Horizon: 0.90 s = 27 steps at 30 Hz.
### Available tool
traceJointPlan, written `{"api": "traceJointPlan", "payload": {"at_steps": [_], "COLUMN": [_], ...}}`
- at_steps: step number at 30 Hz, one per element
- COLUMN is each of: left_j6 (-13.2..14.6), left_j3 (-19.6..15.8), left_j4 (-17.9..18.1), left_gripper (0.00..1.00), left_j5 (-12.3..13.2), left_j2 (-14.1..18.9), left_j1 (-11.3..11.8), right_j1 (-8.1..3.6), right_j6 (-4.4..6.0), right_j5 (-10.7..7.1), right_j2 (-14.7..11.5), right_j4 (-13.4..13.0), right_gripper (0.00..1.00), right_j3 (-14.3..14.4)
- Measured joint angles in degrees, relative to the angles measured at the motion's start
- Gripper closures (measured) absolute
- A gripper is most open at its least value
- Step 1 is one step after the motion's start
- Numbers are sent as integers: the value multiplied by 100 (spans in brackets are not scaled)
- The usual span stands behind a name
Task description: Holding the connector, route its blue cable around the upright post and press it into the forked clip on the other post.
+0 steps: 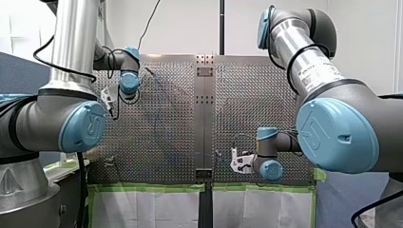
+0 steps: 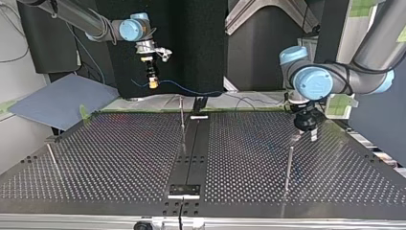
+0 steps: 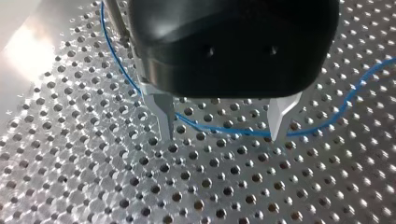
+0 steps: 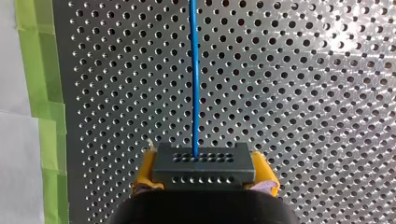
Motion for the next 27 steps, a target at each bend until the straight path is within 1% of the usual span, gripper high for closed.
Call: {"api": "traceJointPlan", "payload": {"at_steps": [3,8,13,27], "left_j6": [156,418,675,1334], "left_j3": [-76,78,318,956], "left_j4": [-155,-413,-673,-1329], "left_gripper": [2,2,2,2], "left_j5": [-48,-4,198,625], "left_j2": [155,418,674,1334], "left_j1": [41,83,93,43], "right_j1": [0,0,0,-2], "right_j6": [16,69,95,134], "right_j5": [0,-3,-8,-9], "right_j2": [0,0,0,-2], "right_j4": [-10,-46,-45,-43], "right_gripper": [100,100,100,100], "right_j3": [1,0,0,-2]}}
